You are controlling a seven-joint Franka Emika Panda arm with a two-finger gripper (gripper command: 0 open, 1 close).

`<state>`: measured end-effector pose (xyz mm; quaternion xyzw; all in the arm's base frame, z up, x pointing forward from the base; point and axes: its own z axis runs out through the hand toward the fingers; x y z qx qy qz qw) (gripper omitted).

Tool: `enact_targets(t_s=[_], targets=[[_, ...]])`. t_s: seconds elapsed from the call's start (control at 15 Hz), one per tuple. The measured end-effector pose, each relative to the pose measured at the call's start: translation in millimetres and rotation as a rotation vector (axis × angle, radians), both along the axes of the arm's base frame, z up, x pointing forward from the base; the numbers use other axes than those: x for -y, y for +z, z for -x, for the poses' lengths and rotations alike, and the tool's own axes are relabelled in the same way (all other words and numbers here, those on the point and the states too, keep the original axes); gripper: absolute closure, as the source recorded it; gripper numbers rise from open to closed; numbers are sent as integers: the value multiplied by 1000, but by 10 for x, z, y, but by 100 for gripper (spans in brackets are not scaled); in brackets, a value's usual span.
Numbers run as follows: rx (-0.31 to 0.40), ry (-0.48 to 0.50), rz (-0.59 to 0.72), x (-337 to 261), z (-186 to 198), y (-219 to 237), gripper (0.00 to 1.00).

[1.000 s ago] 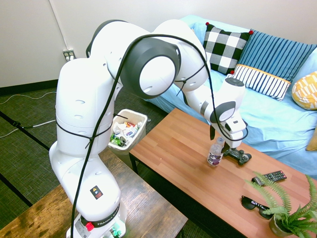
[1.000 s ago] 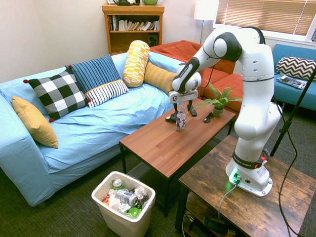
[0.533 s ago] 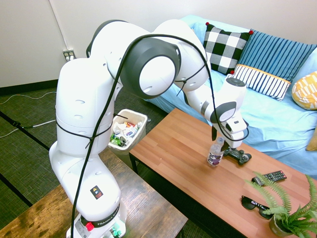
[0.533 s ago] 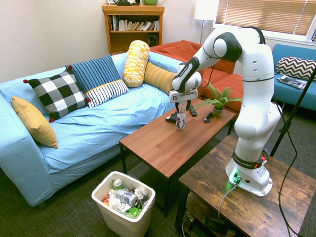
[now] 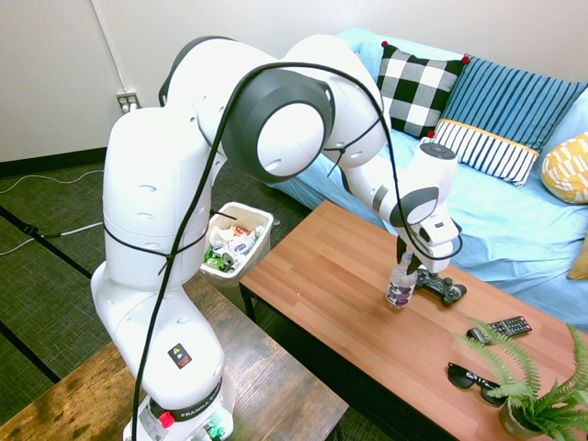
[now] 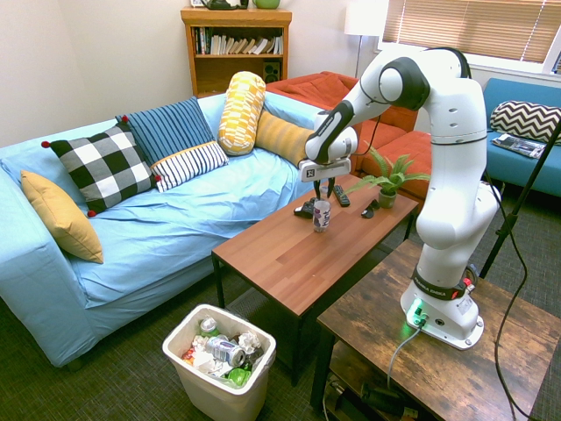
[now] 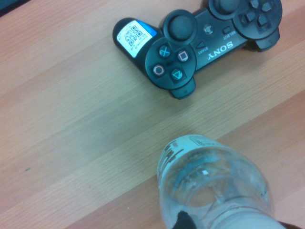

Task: Throw the bottle in the trash bin

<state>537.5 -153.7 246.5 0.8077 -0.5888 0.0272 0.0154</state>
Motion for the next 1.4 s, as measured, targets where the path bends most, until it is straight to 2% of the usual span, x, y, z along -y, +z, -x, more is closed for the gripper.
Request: enact_targets(t_s=[0.2, 0.4, 0.53, 0.73, 0.87, 1.2, 1.4], targets=[[86, 97, 21, -437, -97, 616, 100], [152, 238, 55, -1685, 90, 1324, 100], [184, 320, 84, -2695, 460, 1475, 100], [204, 413, 130, -3922, 946, 1259, 100], [201, 468, 145, -4511, 1181, 996, 100], [177, 599, 154, -5544, 1446, 245, 100], [157, 664, 182, -5952, 1610, -267, 100]])
